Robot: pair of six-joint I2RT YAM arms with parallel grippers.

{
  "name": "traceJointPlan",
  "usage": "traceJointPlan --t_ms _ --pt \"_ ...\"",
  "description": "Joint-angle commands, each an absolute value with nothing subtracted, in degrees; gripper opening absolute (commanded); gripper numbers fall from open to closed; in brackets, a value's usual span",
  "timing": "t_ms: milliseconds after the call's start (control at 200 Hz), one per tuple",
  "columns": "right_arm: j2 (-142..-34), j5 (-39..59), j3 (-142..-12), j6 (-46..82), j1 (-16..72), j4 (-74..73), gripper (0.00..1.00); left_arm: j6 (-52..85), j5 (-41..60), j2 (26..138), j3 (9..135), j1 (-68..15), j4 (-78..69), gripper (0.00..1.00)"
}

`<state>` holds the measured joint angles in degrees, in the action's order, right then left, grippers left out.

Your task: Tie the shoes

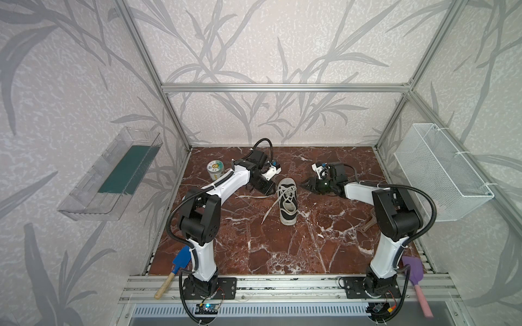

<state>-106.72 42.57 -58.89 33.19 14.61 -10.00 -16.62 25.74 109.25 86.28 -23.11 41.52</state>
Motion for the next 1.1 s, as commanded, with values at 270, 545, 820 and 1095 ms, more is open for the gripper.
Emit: traceJointPlan --t_ms 270,545,820,1095 --pt "-94.91 43.31 -52.47 31.21 14.41 -5.84 0.40 -36.36 29.77 119.31 96.60 -22.01 49.68 0.41" --pt "-93.26 43.41 -50.91 31.97 14.41 -5.52 0.40 -37.03 26.67 122.55 97.93 -22.21 48.39 0.40" --pt "-92.99 43.59 -50.54 33.00 14.46 -6.48 0.40 -38.10 26.63 124.27 98.07 -22.77 47.71 0.36" --pt "-93.73 43.53 -50.87 34.45 15.36 -7.63 0.40 -38.74 24.90 124.55 98.17 -23.48 47.86 0.20"
